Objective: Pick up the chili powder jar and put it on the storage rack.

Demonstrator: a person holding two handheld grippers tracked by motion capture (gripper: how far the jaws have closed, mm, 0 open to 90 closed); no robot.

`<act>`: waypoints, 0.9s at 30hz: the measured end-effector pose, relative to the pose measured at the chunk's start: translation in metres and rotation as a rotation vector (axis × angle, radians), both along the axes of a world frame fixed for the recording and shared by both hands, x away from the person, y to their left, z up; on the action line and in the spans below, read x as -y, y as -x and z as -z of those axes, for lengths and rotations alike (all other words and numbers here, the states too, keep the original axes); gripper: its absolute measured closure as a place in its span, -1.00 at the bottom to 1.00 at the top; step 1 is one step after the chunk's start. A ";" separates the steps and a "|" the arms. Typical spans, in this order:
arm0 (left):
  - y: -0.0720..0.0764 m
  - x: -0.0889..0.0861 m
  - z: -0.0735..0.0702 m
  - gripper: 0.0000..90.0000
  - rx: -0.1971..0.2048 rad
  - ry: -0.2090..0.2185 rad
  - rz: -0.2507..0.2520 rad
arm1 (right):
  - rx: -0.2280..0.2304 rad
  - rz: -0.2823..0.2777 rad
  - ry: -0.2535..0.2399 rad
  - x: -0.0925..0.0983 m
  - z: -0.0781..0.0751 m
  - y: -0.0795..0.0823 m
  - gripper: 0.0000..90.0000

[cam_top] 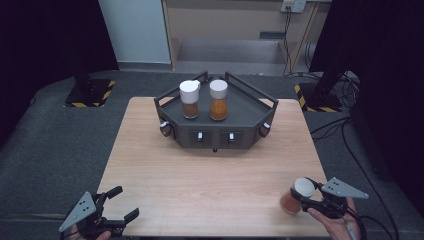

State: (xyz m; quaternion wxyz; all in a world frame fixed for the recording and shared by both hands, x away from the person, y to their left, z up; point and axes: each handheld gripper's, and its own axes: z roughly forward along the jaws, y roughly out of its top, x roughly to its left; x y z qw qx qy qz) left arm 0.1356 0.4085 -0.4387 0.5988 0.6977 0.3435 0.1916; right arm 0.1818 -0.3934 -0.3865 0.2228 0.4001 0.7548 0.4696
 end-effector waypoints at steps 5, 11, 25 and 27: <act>0.000 0.000 0.000 -0.94 0.001 0.001 0.000 | -0.002 -0.028 0.012 0.000 -0.013 -0.006 -0.25; 0.000 0.000 0.000 -0.95 -0.001 0.000 0.000 | -0.003 -0.072 0.015 0.002 -0.025 -0.021 -0.25; 0.001 -0.001 0.000 -0.95 -0.002 -0.001 -0.003 | -0.003 -0.183 0.039 -0.014 -0.062 -0.061 -0.25; 0.001 -0.001 0.000 -0.94 -0.001 0.000 -0.006 | -0.003 -0.190 0.040 -0.016 -0.066 -0.066 -0.25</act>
